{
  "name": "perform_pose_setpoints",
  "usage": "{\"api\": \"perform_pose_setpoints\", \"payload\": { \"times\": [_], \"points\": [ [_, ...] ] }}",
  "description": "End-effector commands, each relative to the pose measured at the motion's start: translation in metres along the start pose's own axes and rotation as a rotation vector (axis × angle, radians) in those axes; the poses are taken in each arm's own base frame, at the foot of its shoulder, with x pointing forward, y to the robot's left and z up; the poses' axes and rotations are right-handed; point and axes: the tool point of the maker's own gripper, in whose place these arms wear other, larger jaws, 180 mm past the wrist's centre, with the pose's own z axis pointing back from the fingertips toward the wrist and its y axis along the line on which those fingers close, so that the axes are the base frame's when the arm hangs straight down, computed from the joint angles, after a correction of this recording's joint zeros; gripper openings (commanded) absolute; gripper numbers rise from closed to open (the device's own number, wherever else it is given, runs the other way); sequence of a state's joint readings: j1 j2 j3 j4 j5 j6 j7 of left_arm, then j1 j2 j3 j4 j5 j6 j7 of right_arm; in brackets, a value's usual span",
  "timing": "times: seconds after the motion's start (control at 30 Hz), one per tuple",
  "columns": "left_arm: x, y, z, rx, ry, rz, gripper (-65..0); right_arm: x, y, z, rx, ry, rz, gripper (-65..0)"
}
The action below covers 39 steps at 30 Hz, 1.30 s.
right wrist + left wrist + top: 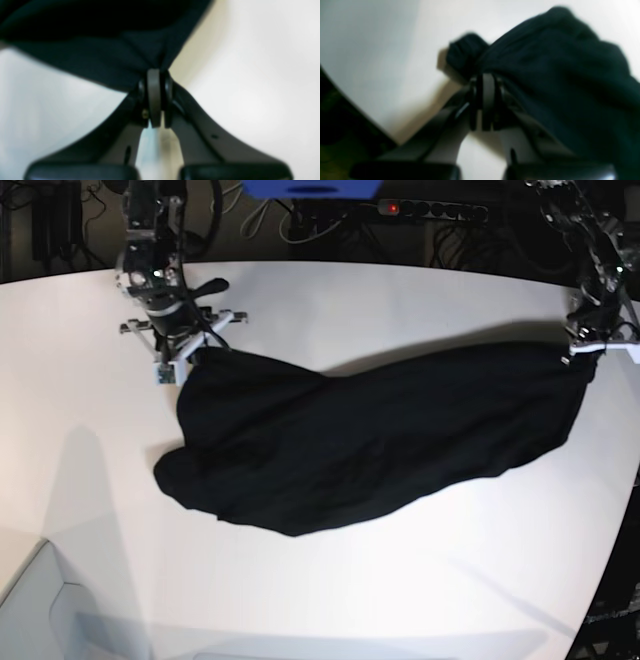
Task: Layout the t-shirt on the table in an organized manner, then fold the t-shirt properly
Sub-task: 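Lift the shirt with both grippers and stretch it between them, then swing the held shirt up and lay it flat on the table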
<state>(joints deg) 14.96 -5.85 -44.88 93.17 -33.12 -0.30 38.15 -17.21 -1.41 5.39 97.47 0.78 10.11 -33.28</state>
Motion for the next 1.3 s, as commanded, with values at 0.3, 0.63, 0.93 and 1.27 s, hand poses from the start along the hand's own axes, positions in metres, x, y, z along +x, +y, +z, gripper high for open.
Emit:
{"api": "perform_pose_setpoints", "payload": {
  "times": [0.3,0.63,0.93,1.27],
  "points": [
    [0.025,-0.019,0.006,-0.139,-0.046,0.131,-64.8,0.094,-0.039,0.058,-0.071,-0.33,-0.085,-65.0],
    [0.04,-0.042,-0.004,-0.199,-0.077,0.184,-64.8,0.159,-0.08,0.076,-0.178,-0.511,-0.119,-65.0],
    [0.061,-0.063,-0.014,-0.244,-0.119,0.213,-64.8,0.192,-0.081,0.069,-0.164,-0.506,-0.142,-65.0],
    [0.104,-0.129,-0.037,-0.377,-0.166,0.253,-64.8,0.269,-0.08,0.042,-0.11,-0.574,-0.089,-65.0]
  ]
}}
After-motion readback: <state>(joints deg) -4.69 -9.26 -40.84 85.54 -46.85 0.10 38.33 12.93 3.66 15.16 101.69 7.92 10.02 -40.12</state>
